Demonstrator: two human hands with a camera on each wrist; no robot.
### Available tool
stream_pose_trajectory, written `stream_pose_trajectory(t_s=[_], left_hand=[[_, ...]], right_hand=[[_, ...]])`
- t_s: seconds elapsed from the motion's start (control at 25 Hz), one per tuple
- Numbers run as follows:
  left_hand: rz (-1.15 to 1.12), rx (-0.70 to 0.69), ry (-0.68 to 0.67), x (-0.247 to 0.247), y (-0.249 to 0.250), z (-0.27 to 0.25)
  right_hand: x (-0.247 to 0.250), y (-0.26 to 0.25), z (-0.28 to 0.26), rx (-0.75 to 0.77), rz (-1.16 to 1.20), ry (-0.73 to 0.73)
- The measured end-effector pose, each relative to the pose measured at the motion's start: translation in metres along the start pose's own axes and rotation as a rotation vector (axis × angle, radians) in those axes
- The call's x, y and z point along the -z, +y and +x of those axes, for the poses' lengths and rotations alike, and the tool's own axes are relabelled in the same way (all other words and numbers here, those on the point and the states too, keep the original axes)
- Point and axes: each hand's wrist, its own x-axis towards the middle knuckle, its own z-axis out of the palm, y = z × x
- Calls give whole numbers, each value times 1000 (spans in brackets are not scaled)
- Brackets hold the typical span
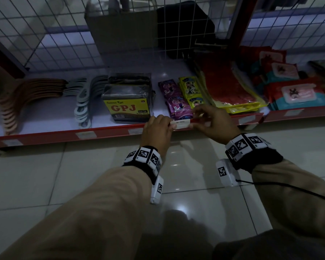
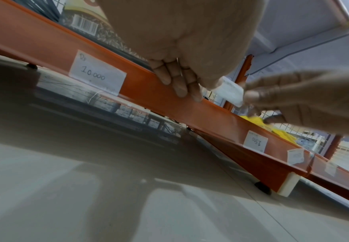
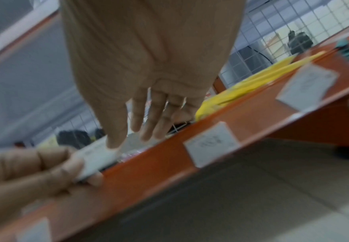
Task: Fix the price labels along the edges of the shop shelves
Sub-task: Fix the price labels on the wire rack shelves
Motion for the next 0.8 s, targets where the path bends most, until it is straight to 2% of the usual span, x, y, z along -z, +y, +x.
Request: stream_pose_trajectory(t_s=[0.08,0.2,0.36,0.52,0.68,0.8], left_hand=[[6,-3,-4,-1,0,0],[-10,-27,-1,0,-2,0],[-89,-69,14,3,-6,0],[-125,-30,37,3,-4,1],[53,-98,-17,0,-6,2],[96,-94,-6,-2,-6,3]], right_hand=[[-2,-6,6,29,-32,-83],[-4,-10,12,68,-229,-168],[2,-9,16,29,-195,-40],[-5,-13,16,87,-344,-71],[-8,-14,12,157,-401,-33],[-9,-14,8,163,-452,-37]])
